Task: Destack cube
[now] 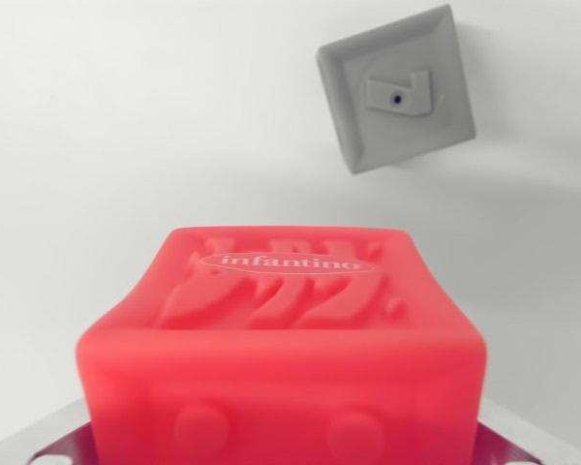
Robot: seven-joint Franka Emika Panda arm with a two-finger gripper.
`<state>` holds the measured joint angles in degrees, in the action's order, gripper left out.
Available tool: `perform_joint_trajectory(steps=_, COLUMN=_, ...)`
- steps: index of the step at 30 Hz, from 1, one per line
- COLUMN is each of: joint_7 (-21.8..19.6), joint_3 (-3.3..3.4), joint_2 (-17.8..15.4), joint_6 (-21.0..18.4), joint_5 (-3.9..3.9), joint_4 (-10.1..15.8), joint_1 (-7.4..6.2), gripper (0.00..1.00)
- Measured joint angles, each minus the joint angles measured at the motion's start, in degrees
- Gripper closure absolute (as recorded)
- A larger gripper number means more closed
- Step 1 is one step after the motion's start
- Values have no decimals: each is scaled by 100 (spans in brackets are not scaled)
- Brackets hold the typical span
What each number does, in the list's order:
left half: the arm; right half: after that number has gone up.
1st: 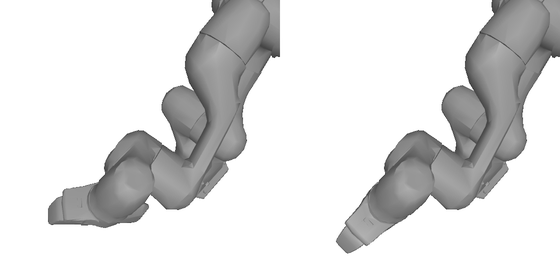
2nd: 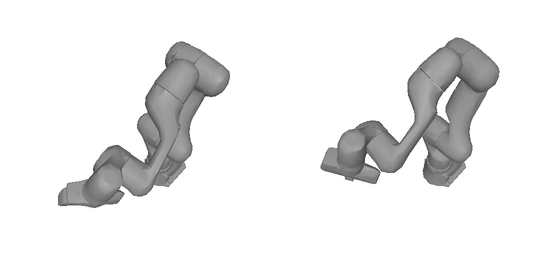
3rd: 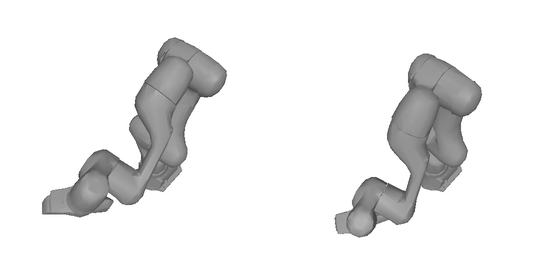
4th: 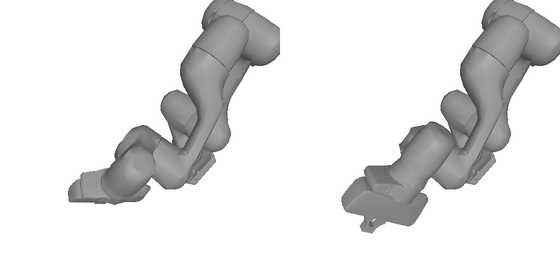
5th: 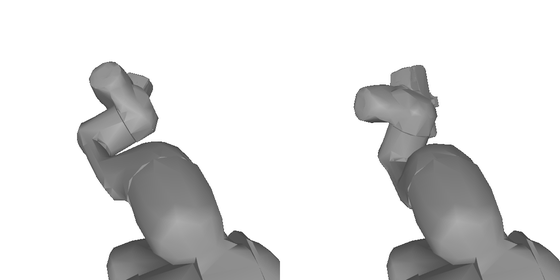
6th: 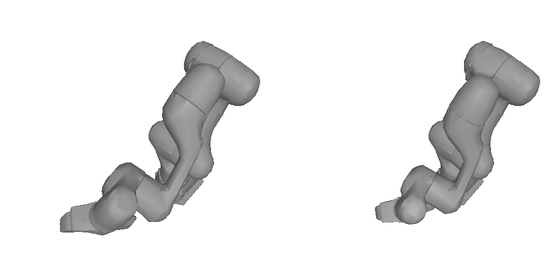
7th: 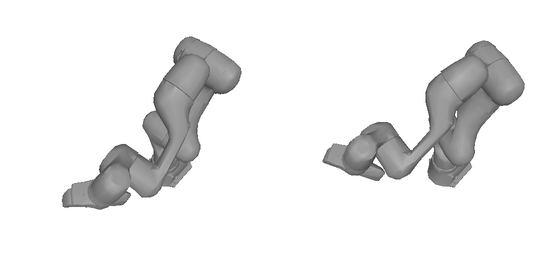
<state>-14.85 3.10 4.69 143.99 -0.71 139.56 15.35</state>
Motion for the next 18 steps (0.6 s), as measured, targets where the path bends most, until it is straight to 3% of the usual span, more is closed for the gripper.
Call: perform_joint_trajectory(steps=18, joint_7=-875, joint_3=-2, joint_2=-450, joint_6=239, joint_5=39, joint_4=692, joint_1=-15, gripper=100)
